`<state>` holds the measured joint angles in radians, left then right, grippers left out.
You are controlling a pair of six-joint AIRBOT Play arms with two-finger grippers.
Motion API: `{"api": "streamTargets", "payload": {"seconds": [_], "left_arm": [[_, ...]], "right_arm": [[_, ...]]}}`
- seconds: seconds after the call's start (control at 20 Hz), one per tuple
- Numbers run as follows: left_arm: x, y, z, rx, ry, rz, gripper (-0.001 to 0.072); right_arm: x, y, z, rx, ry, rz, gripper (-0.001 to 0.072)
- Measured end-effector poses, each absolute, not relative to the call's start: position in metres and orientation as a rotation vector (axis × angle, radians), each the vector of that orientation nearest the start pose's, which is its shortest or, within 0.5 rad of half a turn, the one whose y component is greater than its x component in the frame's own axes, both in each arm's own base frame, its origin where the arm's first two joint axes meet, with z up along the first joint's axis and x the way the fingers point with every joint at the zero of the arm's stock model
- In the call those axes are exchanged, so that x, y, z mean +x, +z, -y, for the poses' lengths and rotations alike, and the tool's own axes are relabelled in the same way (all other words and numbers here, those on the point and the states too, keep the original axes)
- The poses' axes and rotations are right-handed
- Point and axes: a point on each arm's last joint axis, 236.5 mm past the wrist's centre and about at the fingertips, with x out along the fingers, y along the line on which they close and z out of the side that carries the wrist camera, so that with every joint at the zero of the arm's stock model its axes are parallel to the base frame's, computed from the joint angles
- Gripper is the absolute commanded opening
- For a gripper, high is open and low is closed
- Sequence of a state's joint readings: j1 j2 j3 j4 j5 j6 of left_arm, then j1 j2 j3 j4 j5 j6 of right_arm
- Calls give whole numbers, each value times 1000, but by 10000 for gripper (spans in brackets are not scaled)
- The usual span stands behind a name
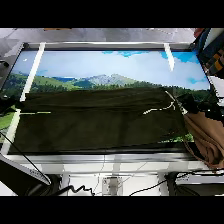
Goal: Fold the clothes and pants, and hang the long-sleeved shirts on hangers.
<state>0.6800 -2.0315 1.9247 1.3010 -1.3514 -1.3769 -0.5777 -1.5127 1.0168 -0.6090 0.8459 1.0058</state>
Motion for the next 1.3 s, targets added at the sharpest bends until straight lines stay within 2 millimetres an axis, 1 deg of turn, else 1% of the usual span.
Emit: {"api": "streamTargets", "payload": {"seconds": [0.05,0.1,0.2,0.25,0.3,0.35,0.4,0.45,0.5,0.55,0.65,0.75,0.85,0.95,1.0,1.1,1.15,1.2,1.3], "left_arm": [[443,-75,-277,-554,246,-1303,693],[446,-67,-277,-552,248,-1286,693],[452,-42,-281,-530,254,-1235,682],[455,-24,-283,-513,258,-1202,588],[457,-3,-284,-492,263,-1163,460],[458,17,-284,-469,263,-1130,363],[458,40,-281,-452,257,-1094,274],[460,62,-275,-447,241,-1050,100],[462,87,-264,-455,206,-1001,20],[465,107,-251,-460,164,-963,20],[469,151,-221,-456,69,-873,18],[466,184,-202,-430,23,-816,17],[459,212,-190,-394,11,-770,17],[449,233,-186,-351,28,-734,17],[446,242,-184,-328,36,-711,17],[441,248,-172,-286,31,-688,17],[438,246,-166,-257,30,-688,16],[435,241,-161,-223,35,-694,17],[427,219,-154,-134,62,-726,20]], "right_arm": [[442,-43,114,799,-5,-883,655],[442,-39,114,789,1,-880,655],[444,-25,117,748,9,-870,654],[442,-16,118,723,12,-874,645],[439,-7,118,693,16,-883,596],[433,3,120,657,11,-899,584],[424,8,122,620,-1,-931,583],[409,10,124,580,-22,-987,572],[392,9,125,549,-44,-1049,494],[370,4,126,518,-66,-1134,479],[324,-5,124,494,-94,-1301,479],[285,-13,120,508,-121,-1414,479],[251,-21,115,536,-146,-1481,479],[223,-31,112,570,-180,-1505,479],[212,-36,110,593,-194,-1500,479],[205,-48,101,661,-204,-1457,479],[206,-55,93,707,-203,-1427,479],[207,-62,86,753,-201,-1398,479],[215,-72,76,828,-203,-1328,479]]}}
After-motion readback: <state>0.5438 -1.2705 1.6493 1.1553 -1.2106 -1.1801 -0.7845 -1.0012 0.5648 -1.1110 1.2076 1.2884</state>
